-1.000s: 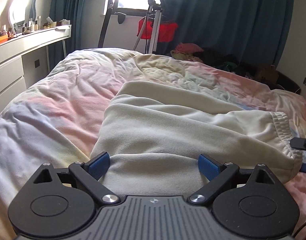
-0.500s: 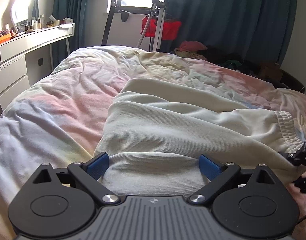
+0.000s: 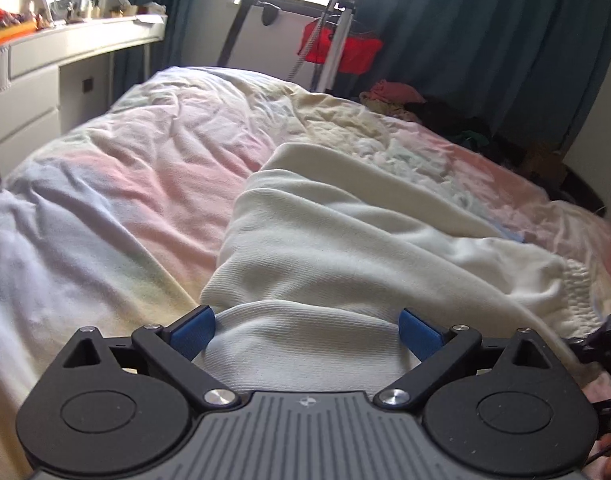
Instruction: Fold clothes
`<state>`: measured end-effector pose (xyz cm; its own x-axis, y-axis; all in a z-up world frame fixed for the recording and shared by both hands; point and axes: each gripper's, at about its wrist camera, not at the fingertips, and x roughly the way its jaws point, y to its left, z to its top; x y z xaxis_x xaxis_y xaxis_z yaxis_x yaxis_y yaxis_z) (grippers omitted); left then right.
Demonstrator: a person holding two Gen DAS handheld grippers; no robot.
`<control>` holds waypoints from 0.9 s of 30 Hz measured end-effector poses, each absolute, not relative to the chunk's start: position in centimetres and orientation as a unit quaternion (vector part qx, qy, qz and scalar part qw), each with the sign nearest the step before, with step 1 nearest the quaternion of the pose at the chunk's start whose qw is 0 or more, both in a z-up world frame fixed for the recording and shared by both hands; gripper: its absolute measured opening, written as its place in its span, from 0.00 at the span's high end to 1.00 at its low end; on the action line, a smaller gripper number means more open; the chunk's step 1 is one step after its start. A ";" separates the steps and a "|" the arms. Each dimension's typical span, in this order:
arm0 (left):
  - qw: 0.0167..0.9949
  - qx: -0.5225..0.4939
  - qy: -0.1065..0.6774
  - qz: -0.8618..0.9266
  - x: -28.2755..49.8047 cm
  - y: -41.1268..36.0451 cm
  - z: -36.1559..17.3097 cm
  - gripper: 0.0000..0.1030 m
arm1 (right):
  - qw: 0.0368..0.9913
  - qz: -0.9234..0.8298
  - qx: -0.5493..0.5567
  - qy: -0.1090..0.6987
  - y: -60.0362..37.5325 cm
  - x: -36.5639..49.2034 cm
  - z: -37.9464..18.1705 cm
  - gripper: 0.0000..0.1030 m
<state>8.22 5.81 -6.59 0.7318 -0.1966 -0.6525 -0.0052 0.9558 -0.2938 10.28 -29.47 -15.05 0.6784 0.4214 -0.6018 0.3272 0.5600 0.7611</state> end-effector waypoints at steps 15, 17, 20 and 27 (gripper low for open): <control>0.812 -0.376 0.438 -0.082 10.8 13.5 -10.6 0.13 | 0.822 0.062 0.407 0.392 -27.5 11.3 -14.8 0.54; 0.816 -0.373 0.433 -0.088 10.4 13.4 -10.4 0.20 | 0.830 0.066 0.408 0.374 -27.8 10.8 -14.0 0.63; 0.815 -0.382 0.422 -0.103 10.1 13.8 -10.0 0.31 | 0.842 0.072 0.404 0.351 -28.0 10.3 -12.9 0.67; 0.801 -0.391 0.443 -0.095 10.7 13.8 -11.0 0.31 | 0.818 0.070 0.418 0.390 -27.6 11.2 -15.0 0.57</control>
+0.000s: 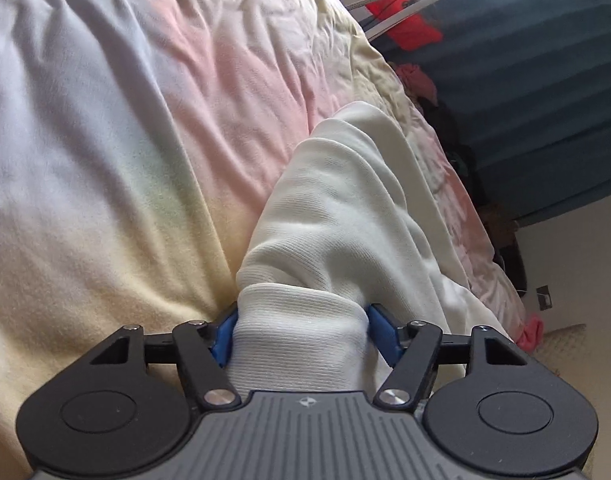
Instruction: Fold clothes
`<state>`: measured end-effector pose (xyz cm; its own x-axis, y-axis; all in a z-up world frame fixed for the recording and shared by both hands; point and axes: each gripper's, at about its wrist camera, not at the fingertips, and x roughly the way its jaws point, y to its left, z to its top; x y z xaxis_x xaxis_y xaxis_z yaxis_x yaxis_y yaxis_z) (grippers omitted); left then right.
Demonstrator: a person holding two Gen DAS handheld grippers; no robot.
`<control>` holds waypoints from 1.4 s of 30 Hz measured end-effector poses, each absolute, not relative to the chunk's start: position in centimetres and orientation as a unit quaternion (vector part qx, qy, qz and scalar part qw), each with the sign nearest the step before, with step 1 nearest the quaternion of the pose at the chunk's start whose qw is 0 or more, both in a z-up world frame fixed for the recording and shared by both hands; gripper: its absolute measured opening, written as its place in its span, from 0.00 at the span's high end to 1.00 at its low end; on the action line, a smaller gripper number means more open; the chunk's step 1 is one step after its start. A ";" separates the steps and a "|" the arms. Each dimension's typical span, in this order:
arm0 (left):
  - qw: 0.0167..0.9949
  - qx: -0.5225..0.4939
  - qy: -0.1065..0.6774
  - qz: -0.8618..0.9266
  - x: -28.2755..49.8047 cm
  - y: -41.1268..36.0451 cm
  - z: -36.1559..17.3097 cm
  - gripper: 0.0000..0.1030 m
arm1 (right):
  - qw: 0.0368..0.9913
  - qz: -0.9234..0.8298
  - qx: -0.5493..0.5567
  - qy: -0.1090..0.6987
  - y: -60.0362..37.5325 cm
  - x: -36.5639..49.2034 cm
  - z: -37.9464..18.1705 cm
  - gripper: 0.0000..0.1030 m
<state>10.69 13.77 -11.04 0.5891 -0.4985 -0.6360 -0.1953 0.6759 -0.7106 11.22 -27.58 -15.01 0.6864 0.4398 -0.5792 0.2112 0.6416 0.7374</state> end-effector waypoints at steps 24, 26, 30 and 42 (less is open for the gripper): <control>0.837 -0.343 0.386 -0.181 15.9 -2.3 4.5 0.65 | 0.875 0.013 0.381 0.299 -36.6 8.5 -1.3 0.72; 0.833 -0.336 0.393 -0.198 19.4 -7.0 6.0 0.66 | 0.871 -0.009 0.399 0.287 -40.4 9.9 -0.5 0.72; 0.832 -0.311 0.400 -0.226 28.1 -17.9 8.0 0.66 | 0.863 -0.058 0.428 0.261 -48.5 14.6 0.6 0.72; 0.835 -0.241 0.422 -0.258 47.3 -37.8 0.1 0.65 | 0.868 -0.167 0.415 0.217 -64.3 28.7 -5.3 0.71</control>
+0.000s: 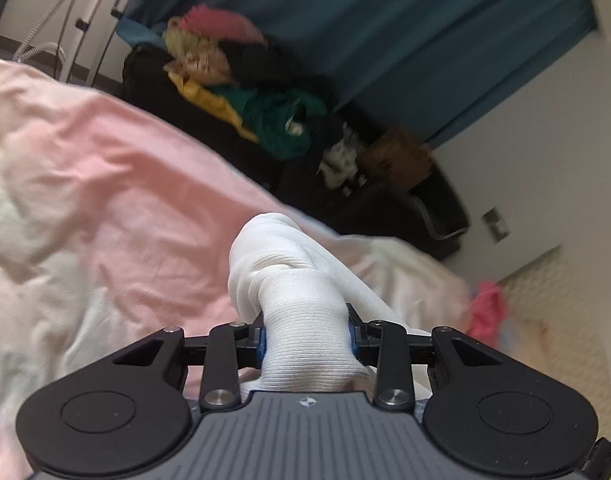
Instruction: Fold clothes
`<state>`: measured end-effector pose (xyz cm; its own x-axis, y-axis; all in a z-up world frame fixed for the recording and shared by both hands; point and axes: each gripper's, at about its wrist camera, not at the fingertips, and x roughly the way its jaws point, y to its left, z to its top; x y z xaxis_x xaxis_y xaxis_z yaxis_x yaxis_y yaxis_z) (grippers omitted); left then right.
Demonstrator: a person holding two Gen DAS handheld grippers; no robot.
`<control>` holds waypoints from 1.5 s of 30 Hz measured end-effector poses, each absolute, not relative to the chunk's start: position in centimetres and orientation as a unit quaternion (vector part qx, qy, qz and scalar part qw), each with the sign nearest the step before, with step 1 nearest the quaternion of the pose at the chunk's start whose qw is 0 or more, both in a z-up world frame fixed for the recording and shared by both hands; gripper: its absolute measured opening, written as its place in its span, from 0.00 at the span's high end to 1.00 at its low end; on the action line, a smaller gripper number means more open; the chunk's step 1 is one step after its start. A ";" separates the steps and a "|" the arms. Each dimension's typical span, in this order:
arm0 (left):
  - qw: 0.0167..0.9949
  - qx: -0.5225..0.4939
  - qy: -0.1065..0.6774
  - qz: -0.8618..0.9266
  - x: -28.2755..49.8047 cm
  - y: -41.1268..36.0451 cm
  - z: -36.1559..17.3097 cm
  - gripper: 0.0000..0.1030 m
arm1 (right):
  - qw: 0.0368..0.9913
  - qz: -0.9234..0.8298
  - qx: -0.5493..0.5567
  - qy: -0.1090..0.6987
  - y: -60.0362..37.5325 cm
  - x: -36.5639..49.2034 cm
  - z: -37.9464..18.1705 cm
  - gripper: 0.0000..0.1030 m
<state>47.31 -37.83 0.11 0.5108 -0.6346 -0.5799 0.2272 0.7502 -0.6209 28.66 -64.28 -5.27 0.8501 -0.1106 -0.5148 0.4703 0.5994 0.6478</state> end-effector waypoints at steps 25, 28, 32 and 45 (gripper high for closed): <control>0.886 -0.022 0.365 -0.285 33.7 -33.0 3.5 0.12 | 0.849 -0.227 0.393 0.269 -55.5 17.1 -7.9 0.55; 0.890 -0.008 0.338 -0.306 29.5 -32.0 7.7 0.10 | 0.874 -0.218 0.342 0.269 -52.9 15.7 -3.4 0.54; 0.899 -0.004 0.294 -0.325 22.9 -29.7 13.8 0.00 | 0.902 -0.196 0.295 0.247 -48.9 12.3 2.5 0.19; 0.936 0.002 0.180 -0.302 6.0 -18.3 23.2 0.00 | 0.957 -0.143 0.189 0.168 -36.7 -0.2 12.4 0.11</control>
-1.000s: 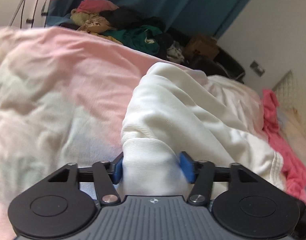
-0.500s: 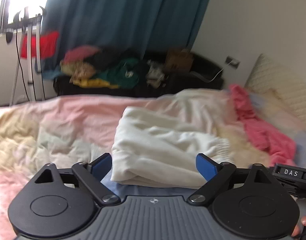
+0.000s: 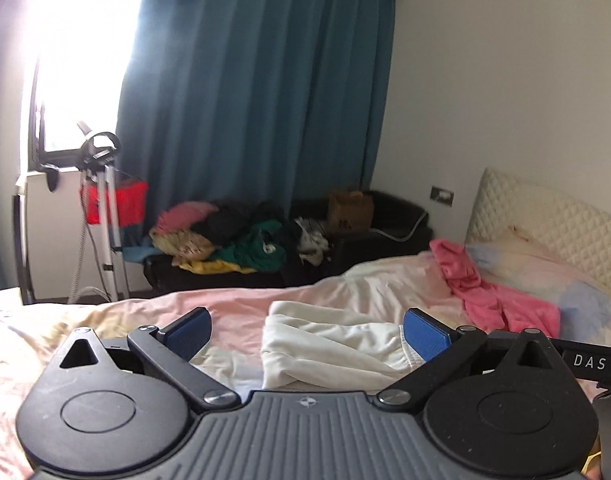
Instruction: Fold clothes
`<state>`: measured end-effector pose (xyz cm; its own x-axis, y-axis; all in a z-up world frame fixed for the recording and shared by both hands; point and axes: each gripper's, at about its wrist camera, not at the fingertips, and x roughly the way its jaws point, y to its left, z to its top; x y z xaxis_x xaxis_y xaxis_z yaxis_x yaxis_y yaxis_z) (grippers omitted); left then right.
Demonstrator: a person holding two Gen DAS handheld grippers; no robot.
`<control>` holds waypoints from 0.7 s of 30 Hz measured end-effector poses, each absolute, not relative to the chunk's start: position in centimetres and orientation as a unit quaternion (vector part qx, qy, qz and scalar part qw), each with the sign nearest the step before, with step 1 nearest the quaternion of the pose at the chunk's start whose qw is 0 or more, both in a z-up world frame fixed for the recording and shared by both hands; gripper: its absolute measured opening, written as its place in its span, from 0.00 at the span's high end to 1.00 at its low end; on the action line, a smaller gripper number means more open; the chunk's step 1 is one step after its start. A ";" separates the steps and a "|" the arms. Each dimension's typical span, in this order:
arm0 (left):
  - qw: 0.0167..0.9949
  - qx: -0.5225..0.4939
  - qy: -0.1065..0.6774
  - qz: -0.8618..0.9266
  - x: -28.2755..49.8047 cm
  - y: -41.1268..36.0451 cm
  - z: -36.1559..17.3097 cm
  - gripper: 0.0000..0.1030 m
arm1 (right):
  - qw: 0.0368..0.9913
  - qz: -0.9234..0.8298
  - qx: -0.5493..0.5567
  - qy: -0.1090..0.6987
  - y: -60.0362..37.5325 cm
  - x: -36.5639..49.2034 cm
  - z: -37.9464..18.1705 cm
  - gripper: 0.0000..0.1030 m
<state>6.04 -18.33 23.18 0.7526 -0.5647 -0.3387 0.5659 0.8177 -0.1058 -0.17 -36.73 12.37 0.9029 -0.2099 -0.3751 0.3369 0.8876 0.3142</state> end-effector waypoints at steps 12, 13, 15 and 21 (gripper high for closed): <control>0.942 -0.002 0.171 -0.288 -0.2 -13.8 18.6 0.00 | 0.974 -0.149 0.114 0.126 -31.0 -5.1 8.4 0.11; 0.944 -0.002 0.169 -0.283 -0.4 -13.8 18.1 0.00 | 0.974 -0.153 0.109 0.125 -30.7 -5.2 7.8 0.11; 0.947 -0.003 0.162 -0.279 -0.3 -13.9 16.9 0.00 | 0.974 -0.157 0.107 0.122 -30.6 -5.1 6.5 0.11; 0.952 0.007 0.155 -0.263 0.4 -14.8 13.5 0.02 | 0.974 -0.171 0.100 0.113 -30.3 -4.3 2.8 0.11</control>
